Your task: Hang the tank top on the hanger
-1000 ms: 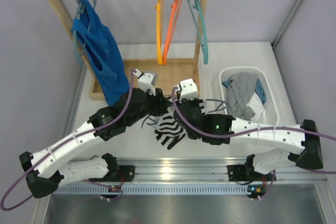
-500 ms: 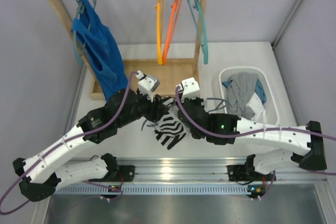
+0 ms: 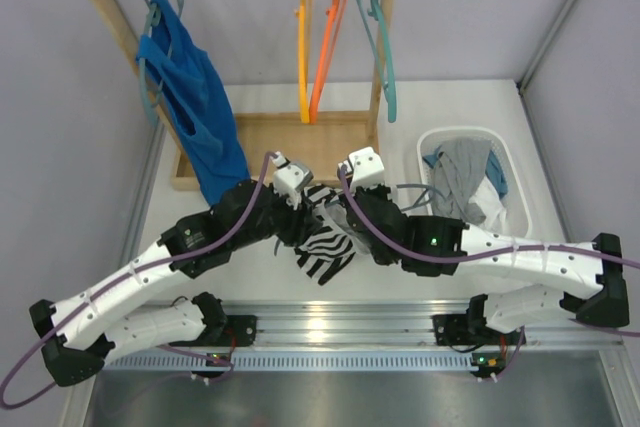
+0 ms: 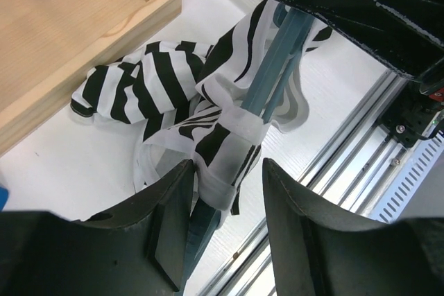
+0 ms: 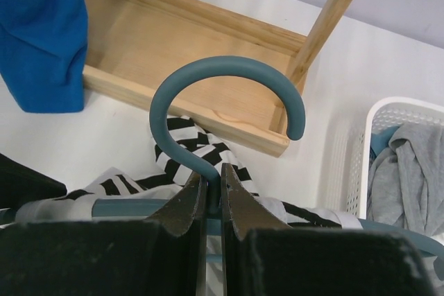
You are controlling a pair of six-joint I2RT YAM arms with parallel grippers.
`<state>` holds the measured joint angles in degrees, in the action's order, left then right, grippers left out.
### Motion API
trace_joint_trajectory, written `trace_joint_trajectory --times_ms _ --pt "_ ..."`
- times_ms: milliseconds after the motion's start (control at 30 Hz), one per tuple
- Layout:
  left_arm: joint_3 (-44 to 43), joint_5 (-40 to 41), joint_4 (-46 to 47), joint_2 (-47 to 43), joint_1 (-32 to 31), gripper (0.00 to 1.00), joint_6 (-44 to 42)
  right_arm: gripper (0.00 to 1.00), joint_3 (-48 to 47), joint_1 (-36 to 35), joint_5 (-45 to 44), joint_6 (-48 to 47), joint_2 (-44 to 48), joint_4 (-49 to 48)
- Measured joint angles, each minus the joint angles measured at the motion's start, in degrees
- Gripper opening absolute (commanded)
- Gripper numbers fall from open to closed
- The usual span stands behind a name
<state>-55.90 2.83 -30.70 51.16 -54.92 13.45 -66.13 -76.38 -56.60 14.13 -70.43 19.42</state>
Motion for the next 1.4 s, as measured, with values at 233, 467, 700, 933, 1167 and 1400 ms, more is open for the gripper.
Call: trace_joint_trajectory --times_ms 233,467,700,933,1167,1400 --pt "2.7 -1.3 2.0 -0.4 0.0 0.45 -0.1 0.00 0.0 0.0 1.4 -0.5 0.2 0.5" --pt "5.1 -3.3 4.9 -1.8 0.0 0.29 0.2 0.00 -0.9 0.0 2.6 -1.0 0.2 1.9" --pt "7.5 -6.3 8.3 -2.1 -0.7 0.00 0.7 0.00 -2.4 0.0 2.9 -2.3 -0.3 4.5" --pt "12.2 -6.4 13.5 -5.8 -0.7 0.00 3.0 0.01 -3.7 -0.1 3.8 -3.0 -1.0 5.5" --pt "22.2 -4.8 22.2 -12.9 -0.9 0.00 8.4 0.29 -3.7 -0.9 5.7 -2.8 -1.9 4.6" --pt "25.5 0.3 22.6 -15.7 -0.6 0.00 10.7 0.62 -4.2 -0.9 4.9 -3.2 -2.1 2.5"
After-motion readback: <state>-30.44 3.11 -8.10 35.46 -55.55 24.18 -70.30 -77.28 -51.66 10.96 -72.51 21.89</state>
